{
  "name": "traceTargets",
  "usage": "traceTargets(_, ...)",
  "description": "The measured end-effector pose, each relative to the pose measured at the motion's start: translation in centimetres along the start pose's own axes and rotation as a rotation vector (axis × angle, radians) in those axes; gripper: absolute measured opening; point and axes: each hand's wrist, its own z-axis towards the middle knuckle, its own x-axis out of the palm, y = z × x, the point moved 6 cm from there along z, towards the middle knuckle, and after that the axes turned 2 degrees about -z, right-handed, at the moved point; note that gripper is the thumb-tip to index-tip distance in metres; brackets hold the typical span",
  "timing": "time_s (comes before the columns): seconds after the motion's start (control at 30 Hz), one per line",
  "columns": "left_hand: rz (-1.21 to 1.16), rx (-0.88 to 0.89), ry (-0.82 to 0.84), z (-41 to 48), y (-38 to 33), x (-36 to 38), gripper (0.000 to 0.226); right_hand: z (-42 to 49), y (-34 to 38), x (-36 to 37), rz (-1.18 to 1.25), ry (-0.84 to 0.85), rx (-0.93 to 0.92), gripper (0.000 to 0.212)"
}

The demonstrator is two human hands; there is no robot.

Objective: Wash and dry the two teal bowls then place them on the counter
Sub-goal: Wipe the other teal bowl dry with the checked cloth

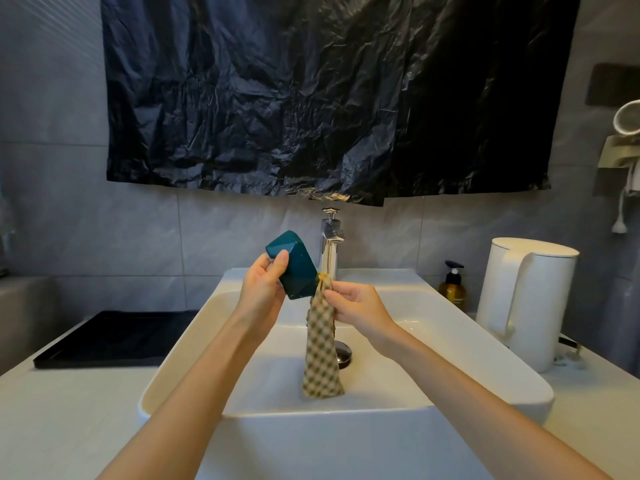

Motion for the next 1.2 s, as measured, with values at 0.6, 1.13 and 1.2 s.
traceTargets(0.6,0.029,-0.103,0.134,-0.6,0.4,1.2,0.028,-1.1,2.6,-1.0,-0.488,-0.300,-0.458,0.030)
traceTargets(1.13,-0.088,-0.178,0.117,-0.9,0.3,1.2,0.025,-2.0,5.0,-0.4,-0.616,-0.315,-0.701,0.030)
traceTargets(1.2,-0.079,-0.180,0.152,-1.1,0.1,1.4,0.025,-1.6,5.6,-0.8,-0.676,-0.349,-0.715,0.032)
